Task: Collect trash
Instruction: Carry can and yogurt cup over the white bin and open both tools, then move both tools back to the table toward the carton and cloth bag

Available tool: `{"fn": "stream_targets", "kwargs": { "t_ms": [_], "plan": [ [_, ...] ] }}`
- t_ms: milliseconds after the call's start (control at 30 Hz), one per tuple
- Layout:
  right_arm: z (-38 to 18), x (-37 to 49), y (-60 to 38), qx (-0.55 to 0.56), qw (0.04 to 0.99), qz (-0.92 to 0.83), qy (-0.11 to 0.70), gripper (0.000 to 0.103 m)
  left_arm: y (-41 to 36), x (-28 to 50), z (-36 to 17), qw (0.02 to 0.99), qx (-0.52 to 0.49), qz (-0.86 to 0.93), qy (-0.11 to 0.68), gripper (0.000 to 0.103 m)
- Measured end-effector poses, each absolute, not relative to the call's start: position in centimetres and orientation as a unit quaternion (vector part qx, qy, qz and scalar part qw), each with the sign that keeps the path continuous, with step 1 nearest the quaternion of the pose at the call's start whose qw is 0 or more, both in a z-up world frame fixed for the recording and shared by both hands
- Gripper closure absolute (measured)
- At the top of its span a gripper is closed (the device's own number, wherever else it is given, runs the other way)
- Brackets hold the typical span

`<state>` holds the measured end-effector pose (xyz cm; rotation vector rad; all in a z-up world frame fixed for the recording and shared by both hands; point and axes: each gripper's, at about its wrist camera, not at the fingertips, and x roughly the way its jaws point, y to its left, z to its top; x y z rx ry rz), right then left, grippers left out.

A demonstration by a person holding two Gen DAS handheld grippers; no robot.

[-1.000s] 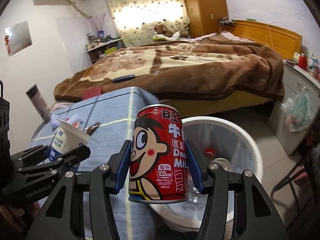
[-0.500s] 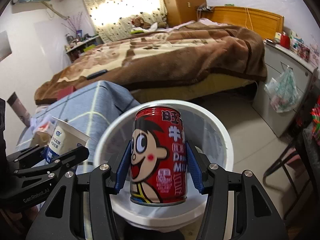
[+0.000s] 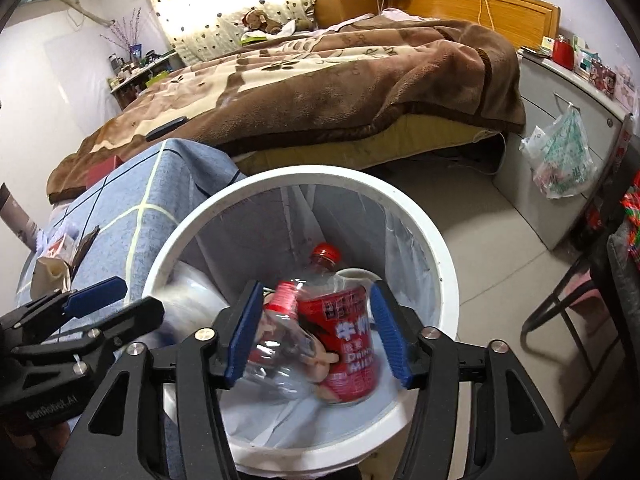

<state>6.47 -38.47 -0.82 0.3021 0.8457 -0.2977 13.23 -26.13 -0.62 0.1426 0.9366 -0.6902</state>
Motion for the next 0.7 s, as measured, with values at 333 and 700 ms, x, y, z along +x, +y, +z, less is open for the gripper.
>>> {"fn": "stream_targets", "kwargs": {
  "t_ms": [333, 700],
  "plan": [
    [-0.2, 5.6, -38.4, 0.152, 0.894, -0.148, 0.394, 0.041, -24.7, 12.8, -0.1, 0.842, 0.065, -0.317, 0.432, 0.036],
    [1.1, 5.8, -36.5, 0.141, 0.905, -0.139, 0.378, 0.041, -21.8, 12.2, 1.3, 0.855, 0.051, -0.306, 0.416, 0.036]
  ]
}}
